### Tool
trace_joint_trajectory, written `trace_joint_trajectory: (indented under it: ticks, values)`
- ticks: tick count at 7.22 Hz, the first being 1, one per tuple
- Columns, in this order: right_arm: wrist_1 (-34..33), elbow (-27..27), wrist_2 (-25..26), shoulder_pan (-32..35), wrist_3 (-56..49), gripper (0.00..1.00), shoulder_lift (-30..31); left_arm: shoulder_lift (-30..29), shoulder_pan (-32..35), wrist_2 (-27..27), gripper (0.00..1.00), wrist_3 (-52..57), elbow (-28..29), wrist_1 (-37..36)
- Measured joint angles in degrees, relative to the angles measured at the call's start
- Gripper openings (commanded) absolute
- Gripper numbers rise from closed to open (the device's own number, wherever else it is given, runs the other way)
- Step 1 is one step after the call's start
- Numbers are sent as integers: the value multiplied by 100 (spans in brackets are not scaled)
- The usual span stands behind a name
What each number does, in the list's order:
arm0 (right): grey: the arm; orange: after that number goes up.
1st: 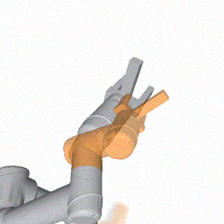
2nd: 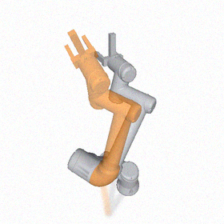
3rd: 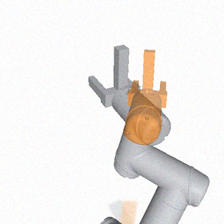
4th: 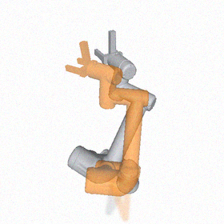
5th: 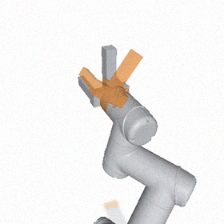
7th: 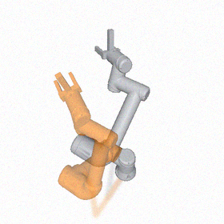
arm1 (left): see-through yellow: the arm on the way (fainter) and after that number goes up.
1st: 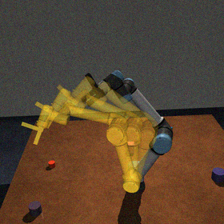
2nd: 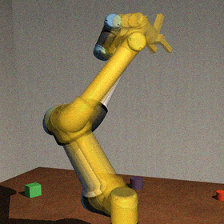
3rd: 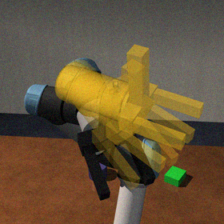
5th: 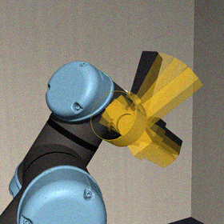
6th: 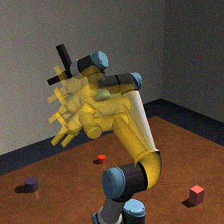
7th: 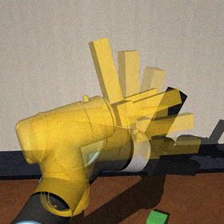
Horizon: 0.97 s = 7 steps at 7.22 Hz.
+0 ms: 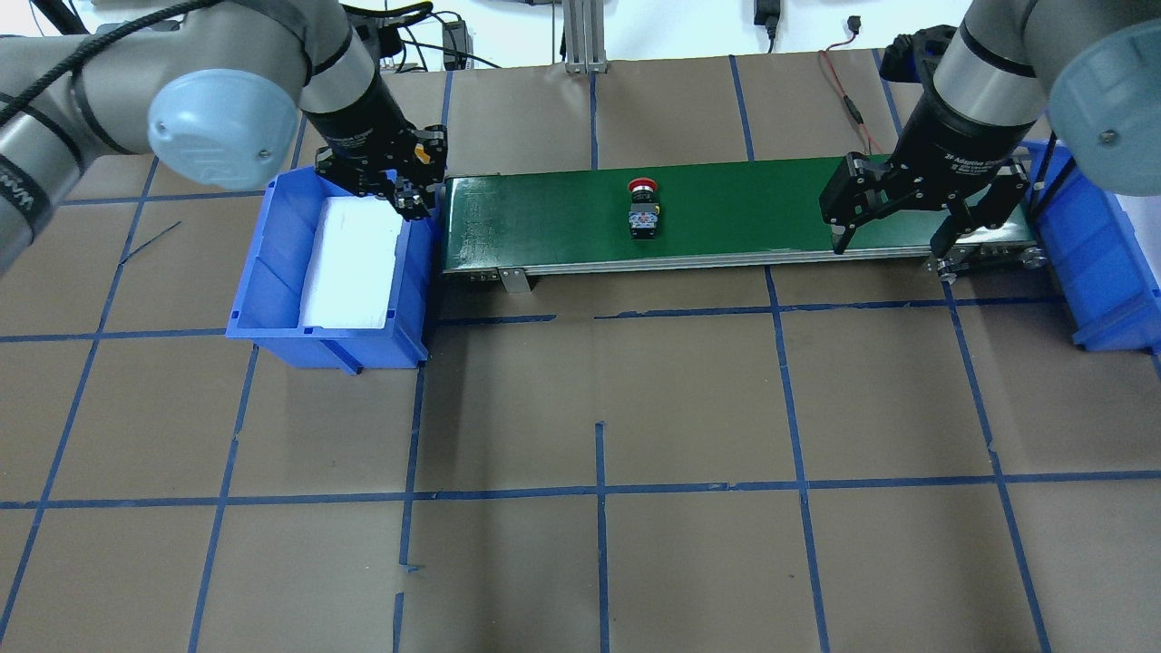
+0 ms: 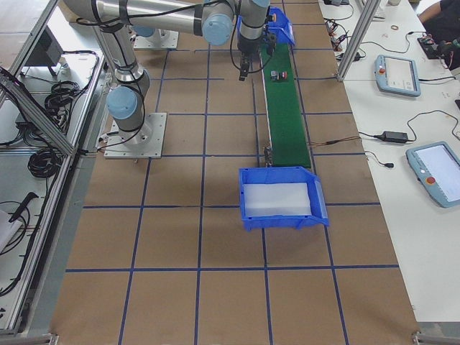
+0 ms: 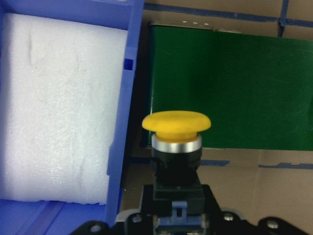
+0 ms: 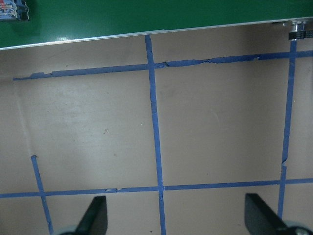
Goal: Transport two buttons from left to right
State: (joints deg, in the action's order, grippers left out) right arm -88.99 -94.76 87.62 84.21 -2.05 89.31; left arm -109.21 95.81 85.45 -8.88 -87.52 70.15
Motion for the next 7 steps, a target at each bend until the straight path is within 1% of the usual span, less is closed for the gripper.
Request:
trace_joint_trajectory:
  ticks: [5, 7]
  values:
    - [-3, 17, -5, -1, -1, 100, 20, -760, 96, -13, 24, -6, 26, -980]
    - [10, 5, -2, -1, -7, 100, 14, -875, 96, -18, 26, -4, 26, -1084]
